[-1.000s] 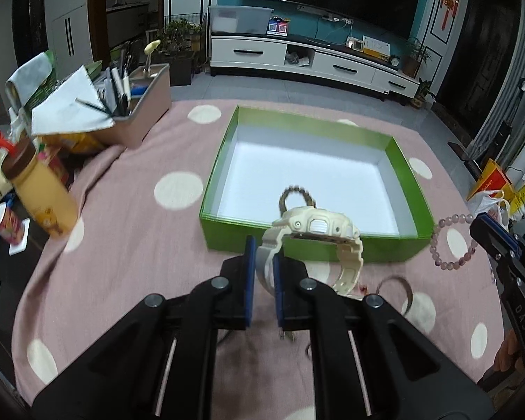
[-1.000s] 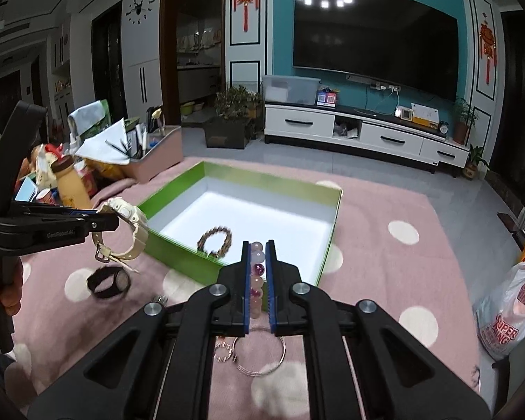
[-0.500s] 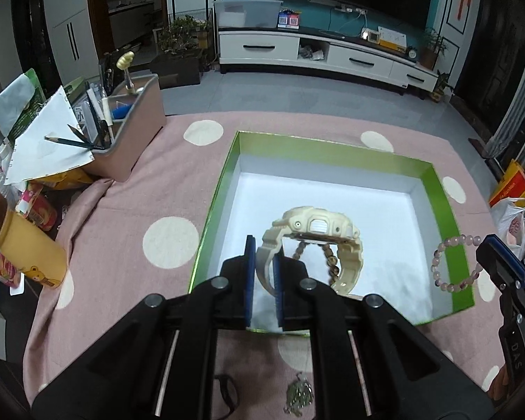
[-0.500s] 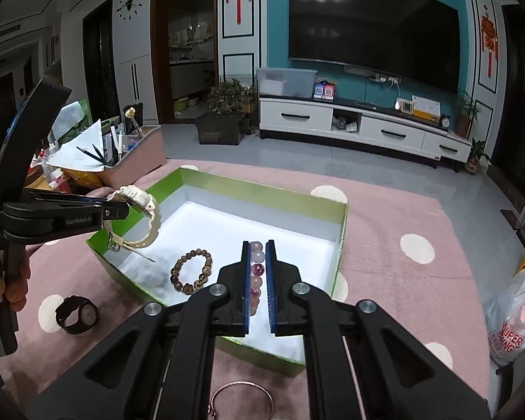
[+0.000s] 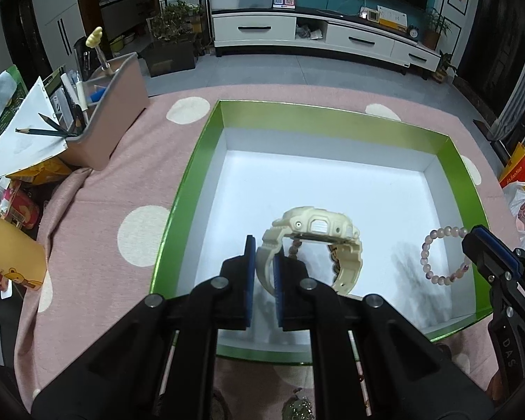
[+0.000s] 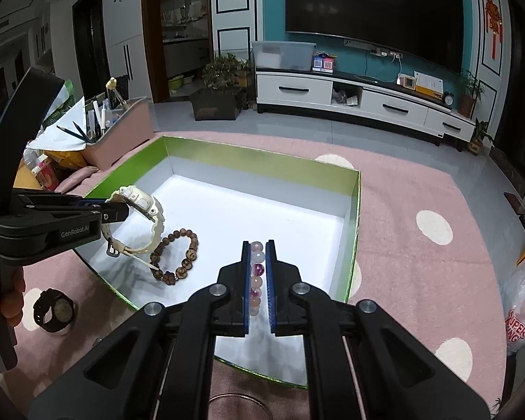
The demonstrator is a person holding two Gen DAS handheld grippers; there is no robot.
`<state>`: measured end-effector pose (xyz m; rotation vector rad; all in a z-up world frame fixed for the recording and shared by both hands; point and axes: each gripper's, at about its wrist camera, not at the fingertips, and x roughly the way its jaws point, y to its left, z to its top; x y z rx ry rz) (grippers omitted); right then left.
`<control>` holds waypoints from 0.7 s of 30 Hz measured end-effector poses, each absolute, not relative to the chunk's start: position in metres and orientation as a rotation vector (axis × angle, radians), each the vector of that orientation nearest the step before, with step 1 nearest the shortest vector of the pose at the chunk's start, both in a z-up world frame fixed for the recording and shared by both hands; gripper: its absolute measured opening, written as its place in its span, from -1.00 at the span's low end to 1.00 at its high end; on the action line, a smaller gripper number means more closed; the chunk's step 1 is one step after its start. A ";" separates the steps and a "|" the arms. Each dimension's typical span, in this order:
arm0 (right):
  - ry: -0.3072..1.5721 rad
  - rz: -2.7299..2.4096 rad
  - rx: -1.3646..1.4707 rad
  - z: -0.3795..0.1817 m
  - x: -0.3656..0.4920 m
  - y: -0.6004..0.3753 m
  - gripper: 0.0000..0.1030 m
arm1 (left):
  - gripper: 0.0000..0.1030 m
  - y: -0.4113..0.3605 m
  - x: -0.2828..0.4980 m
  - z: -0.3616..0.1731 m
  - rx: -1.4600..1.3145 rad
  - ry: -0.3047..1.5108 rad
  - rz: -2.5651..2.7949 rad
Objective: Organize jewelry
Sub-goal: 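Carry watch and pink bracelet into the green box and release both, then withdraw both tools from the box back over the remaining jewelry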
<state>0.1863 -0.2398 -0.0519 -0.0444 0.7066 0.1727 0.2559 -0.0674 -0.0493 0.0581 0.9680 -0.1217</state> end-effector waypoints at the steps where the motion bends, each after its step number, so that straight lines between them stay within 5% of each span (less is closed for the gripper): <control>1: 0.711 0.172 -0.044 -0.053 0.187 -0.240 -0.86 | -0.82 -0.068 0.256 -0.050 0.060 0.970 -0.123; 11: 0.725 0.166 -0.052 -0.059 0.191 -0.237 -0.84 | -0.68 -0.073 0.258 -0.056 0.080 0.978 -0.133; 21: 0.698 0.168 -0.017 -0.047 0.174 -0.246 -0.54 | -0.44 -0.078 0.245 -0.041 0.094 0.927 -0.142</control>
